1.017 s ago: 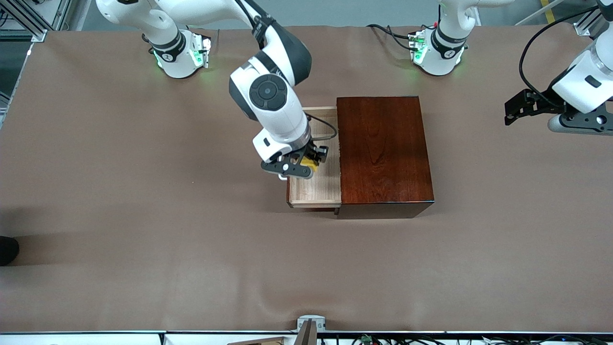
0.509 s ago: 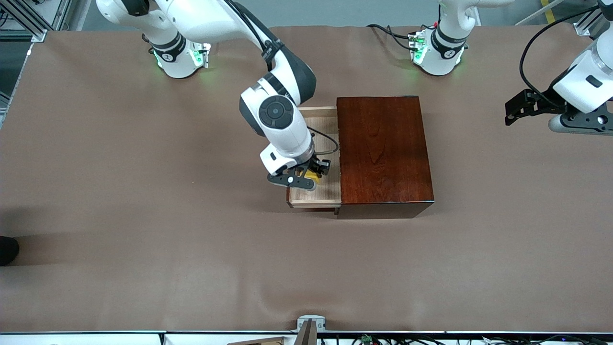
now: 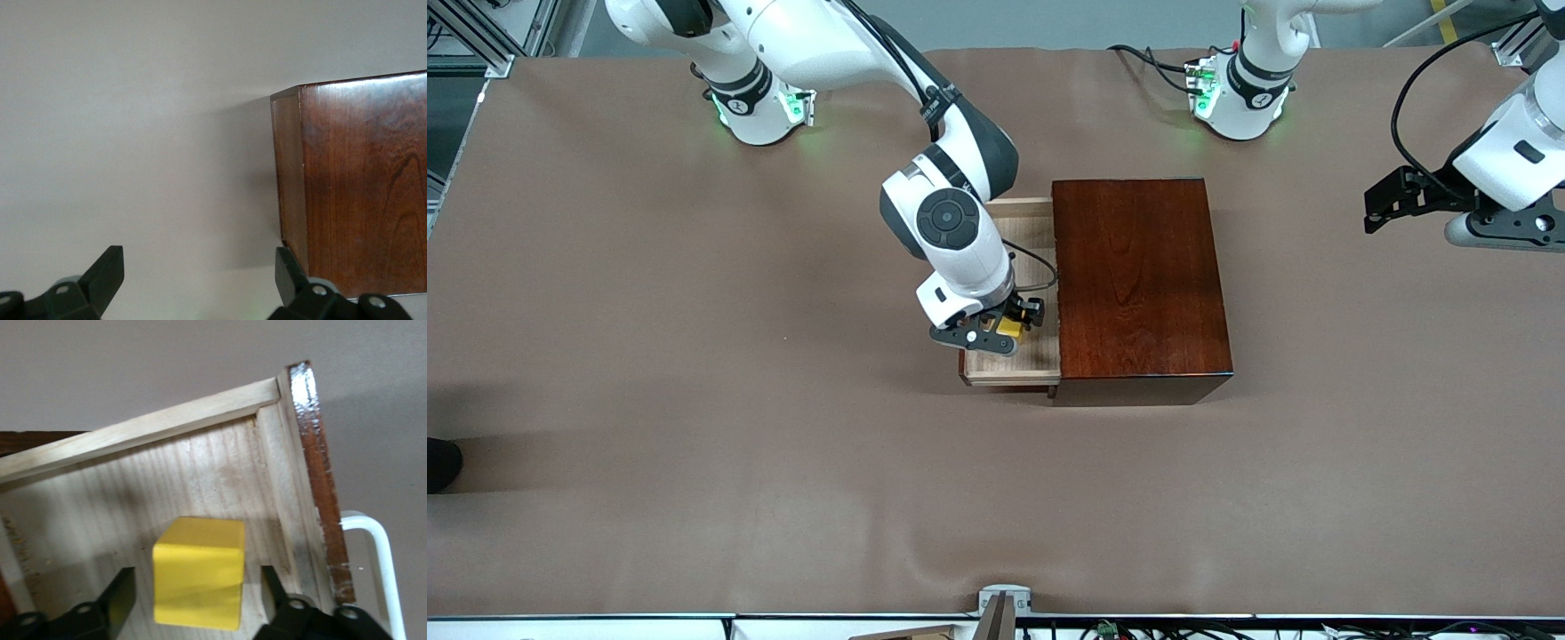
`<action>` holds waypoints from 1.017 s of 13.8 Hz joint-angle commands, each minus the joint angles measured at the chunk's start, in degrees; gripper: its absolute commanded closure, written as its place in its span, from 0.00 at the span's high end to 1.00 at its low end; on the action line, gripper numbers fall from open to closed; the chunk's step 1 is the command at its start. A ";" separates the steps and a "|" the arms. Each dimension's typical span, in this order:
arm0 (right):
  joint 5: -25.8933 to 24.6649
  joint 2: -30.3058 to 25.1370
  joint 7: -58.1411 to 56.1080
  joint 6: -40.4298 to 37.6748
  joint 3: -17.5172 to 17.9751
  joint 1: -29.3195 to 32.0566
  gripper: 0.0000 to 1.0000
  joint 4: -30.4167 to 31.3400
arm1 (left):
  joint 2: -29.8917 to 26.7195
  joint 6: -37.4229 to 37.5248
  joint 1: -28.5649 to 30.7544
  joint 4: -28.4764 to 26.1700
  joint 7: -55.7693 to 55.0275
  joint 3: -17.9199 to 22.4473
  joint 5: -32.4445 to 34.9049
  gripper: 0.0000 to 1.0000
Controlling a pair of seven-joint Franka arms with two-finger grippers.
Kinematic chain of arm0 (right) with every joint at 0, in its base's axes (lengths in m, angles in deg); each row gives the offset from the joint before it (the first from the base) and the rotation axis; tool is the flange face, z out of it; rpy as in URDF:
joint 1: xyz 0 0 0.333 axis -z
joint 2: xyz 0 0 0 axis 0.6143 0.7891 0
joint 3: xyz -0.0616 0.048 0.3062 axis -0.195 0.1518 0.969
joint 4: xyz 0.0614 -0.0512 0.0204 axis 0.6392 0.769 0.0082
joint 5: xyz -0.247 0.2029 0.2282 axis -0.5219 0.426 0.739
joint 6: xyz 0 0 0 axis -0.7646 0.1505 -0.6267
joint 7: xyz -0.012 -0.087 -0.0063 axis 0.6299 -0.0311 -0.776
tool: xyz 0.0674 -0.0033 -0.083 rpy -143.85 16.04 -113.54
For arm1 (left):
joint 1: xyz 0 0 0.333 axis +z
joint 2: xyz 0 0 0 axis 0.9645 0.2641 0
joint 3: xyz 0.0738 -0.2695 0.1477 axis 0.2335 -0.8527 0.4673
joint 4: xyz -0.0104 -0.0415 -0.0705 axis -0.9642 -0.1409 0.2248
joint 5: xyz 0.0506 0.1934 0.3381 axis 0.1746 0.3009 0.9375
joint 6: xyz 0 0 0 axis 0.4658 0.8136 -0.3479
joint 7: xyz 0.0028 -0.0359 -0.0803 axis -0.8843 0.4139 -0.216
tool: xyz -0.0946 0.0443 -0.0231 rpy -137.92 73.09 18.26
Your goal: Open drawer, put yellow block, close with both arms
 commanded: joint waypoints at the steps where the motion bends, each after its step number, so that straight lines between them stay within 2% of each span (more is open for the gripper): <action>1: 1.45 -2.77 0.60 -1.91 -0.24 -0.11 1.00 -0.48 | 0.68 0.90 0.21 1.54 0.04 -0.27 -0.29 1.00; 6: 1.28 -12.60 0.07 -16.57 -0.42 4.72 1.00 -2.67 | 0.68 0.90 0.21 1.54 0.04 -0.27 -0.29 1.00; 9: -0.73 -20.16 -7.89 -25.96 -1.55 9.80 1.00 0.13 | 0.68 0.81 0.21 1.54 0.04 -0.27 -0.29 1.00; 11: -3.54 -25.87 -14.75 -28.46 -2.09 14.81 1.00 5.29 | 0.68 0.90 0.21 1.54 0.04 -0.27 -0.29 1.00; 13: -9.60 -33.95 -19.86 -27.41 -2.00 17.55 1.00 14.07 | 0.68 0.90 0.21 1.54 0.04 -0.27 -0.29 1.00; 14: -10.32 -37.03 -21.80 -27.41 -2.09 19.39 1.00 17.16 | 0.68 0.90 0.21 1.54 0.04 -0.27 -0.29 1.00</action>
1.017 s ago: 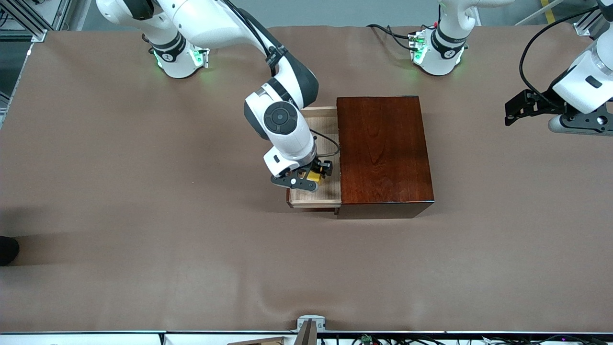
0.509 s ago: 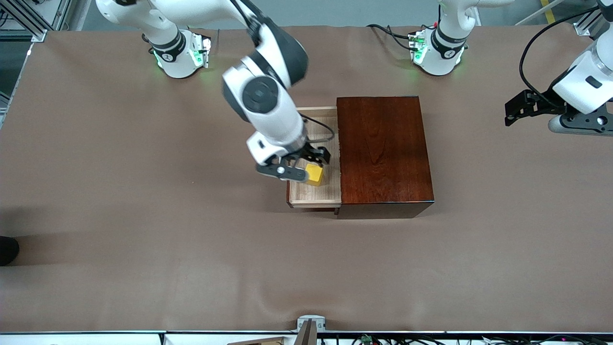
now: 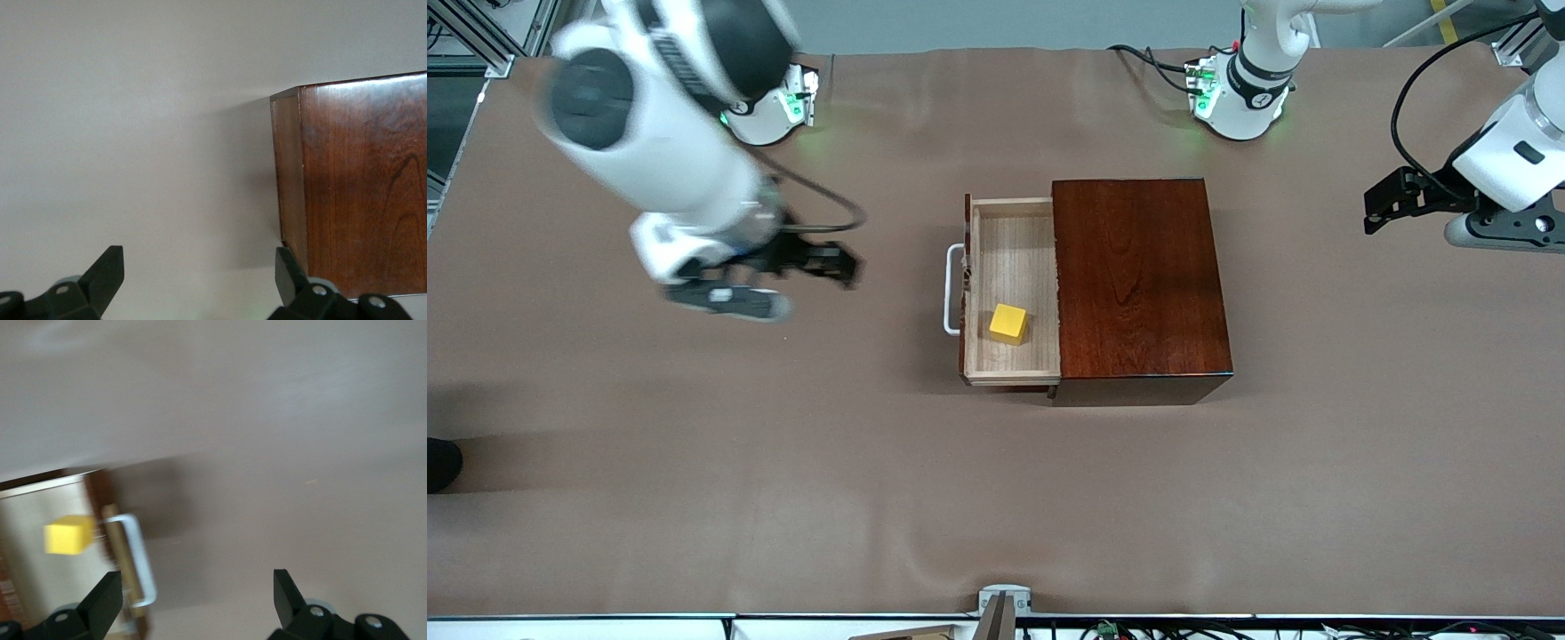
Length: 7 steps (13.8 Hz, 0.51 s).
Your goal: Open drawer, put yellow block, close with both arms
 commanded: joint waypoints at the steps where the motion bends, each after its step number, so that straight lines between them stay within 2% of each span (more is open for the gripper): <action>1: -3.04 -11.37 -6.06 1.75 1.00 4.77 1.00 13.28 | 0.52 0.89 0.22 1.32 0.04 -0.23 -0.29 1.00; 5: -4.35 -14.12 -23.37 -0.26 1.79 19.09 1.00 15.41 | 0.52 0.89 0.22 1.32 0.04 -0.23 -0.29 1.00; 7: -5.41 -14.38 -29.78 -0.88 4.50 26.82 1.00 14.71 | 0.52 0.81 0.22 1.32 0.04 -0.23 -0.29 1.00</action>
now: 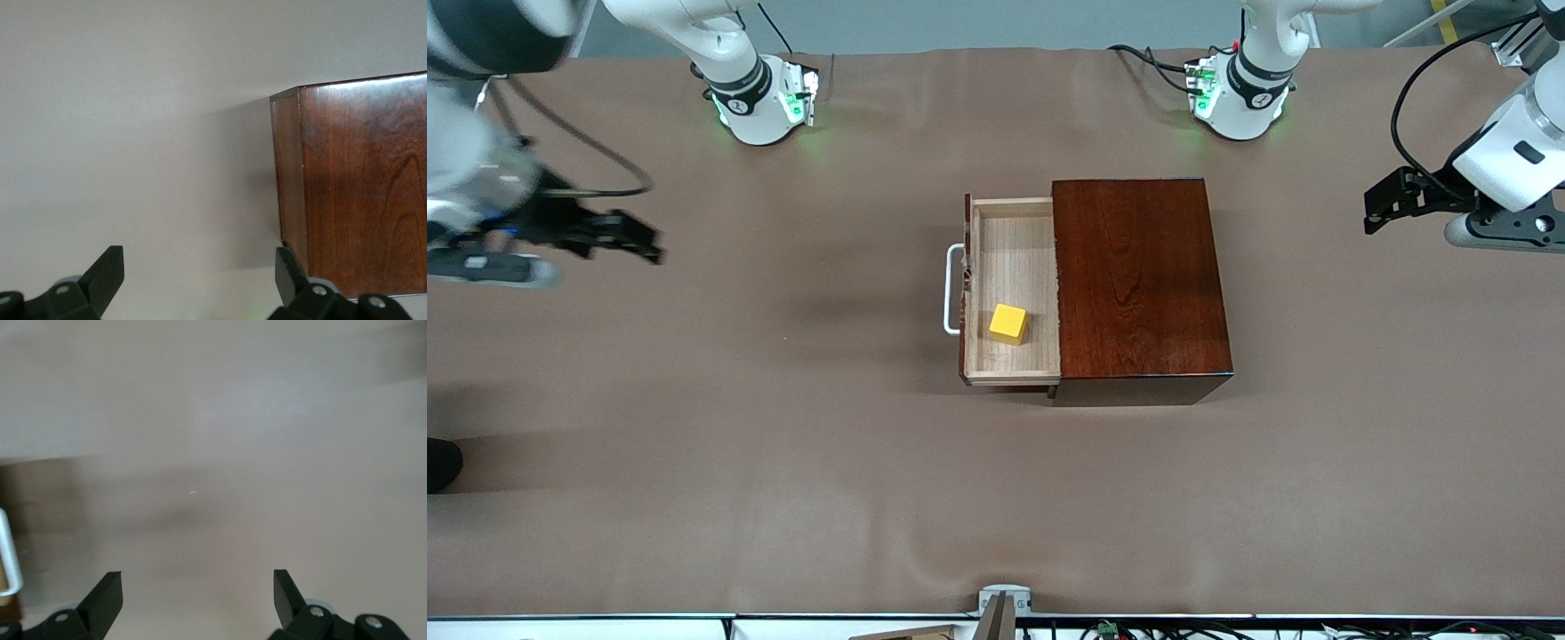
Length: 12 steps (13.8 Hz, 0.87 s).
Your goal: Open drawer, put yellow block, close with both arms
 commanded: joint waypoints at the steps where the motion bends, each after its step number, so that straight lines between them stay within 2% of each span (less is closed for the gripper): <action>1: -1.56 -1.48 -6.50 -1.38 5.78 9.75 1.00 0.38 | 0.52 0.81 0.22 1.29 0.04 -0.21 -0.29 1.00; 2: -1.56 -1.48 -6.43 -2.78 7.19 11.61 1.00 -0.85 | 0.52 0.89 0.22 1.29 0.04 -0.21 -0.29 1.00; 6: -3.32 -1.39 -5.48 -6.21 7.47 11.37 1.00 -3.23 | 1.65 0.72 -0.04 1.29 -1.10 -0.21 -0.98 1.00; 8: -3.23 -1.48 -4.94 -6.40 7.47 11.45 1.00 -3.15 | 3.23 0.72 -2.22 1.81 -7.05 -1.61 -1.08 1.00; 12: -3.23 -1.39 -4.94 -6.31 7.38 11.45 1.00 -2.97 | 9.29 0.72 -10.22 6.38 -26.20 -5.92 -0.72 1.00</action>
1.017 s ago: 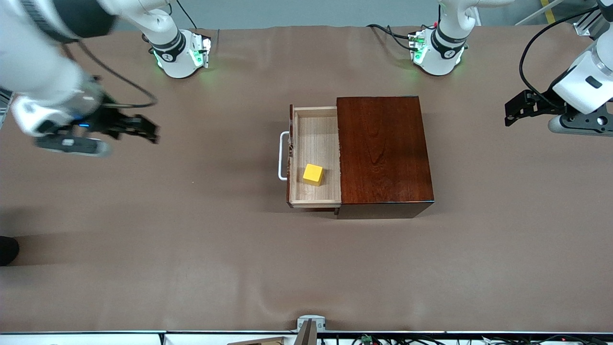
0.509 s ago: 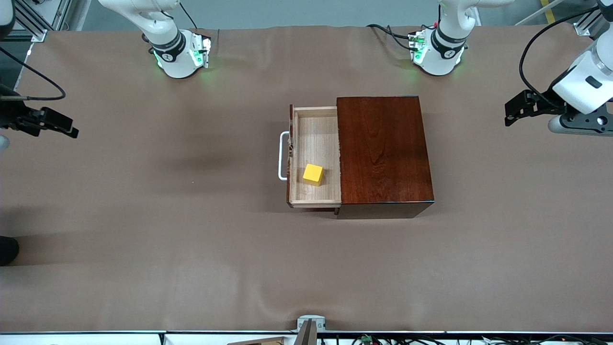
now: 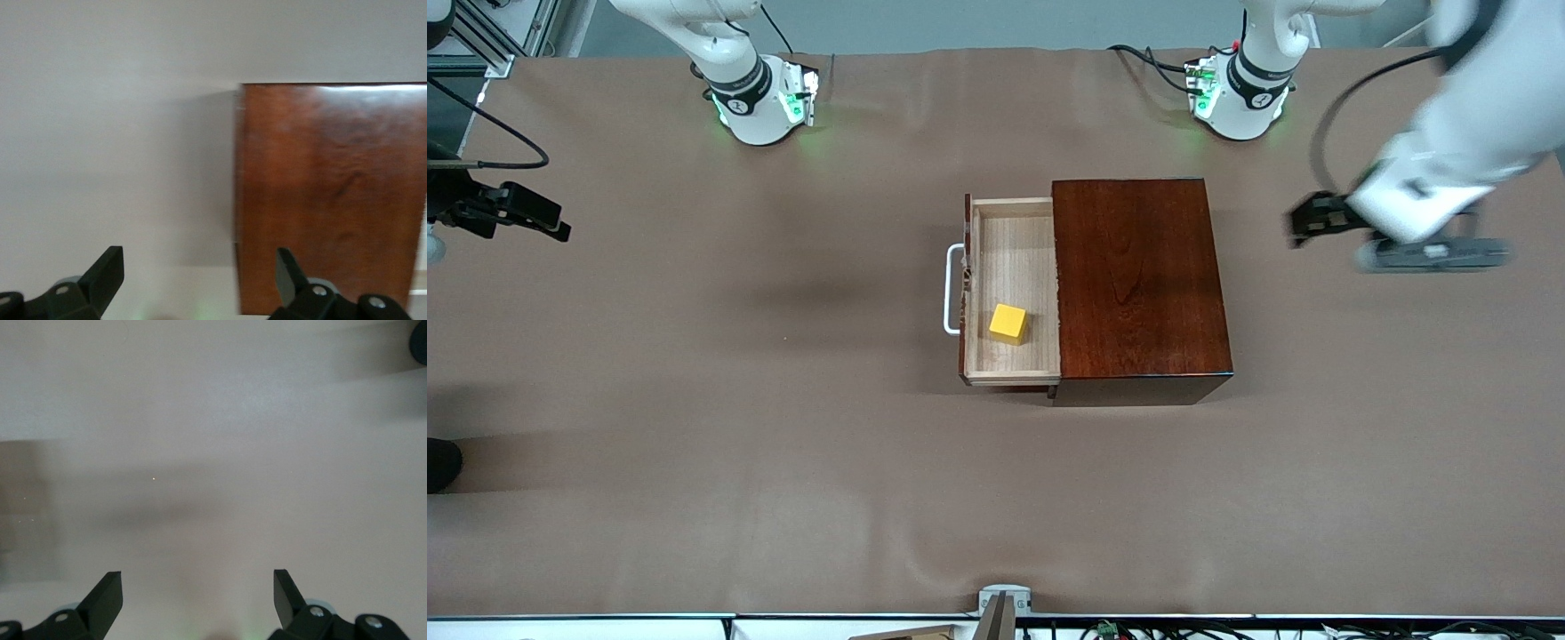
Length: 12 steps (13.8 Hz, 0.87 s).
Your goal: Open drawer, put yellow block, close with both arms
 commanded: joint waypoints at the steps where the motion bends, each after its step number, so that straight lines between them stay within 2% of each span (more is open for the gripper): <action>1: -1.18 -0.20 0.78 -0.45 0.76 0.92 1.00 -0.27 | 4.86 0.84 -4.79 5.06 -10.61 -1.26 -0.48 1.00; 5: -1.10 -0.02 0.69 -0.36 0.67 1.19 1.00 -0.36 | 13.19 0.75 -17.34 9.62 -28.26 -1.18 -0.31 1.00; 8: -1.09 0.07 0.16 -0.27 0.58 1.01 1.00 -0.71 | 19.97 0.14 -22.02 15.08 -36.21 -1.18 -0.21 1.00; 12: -0.74 0.15 0.25 -0.36 0.58 1.28 1.00 -1.07 | 24.11 -7.85 -27.21 15.79 -47.71 -1.09 -0.21 1.00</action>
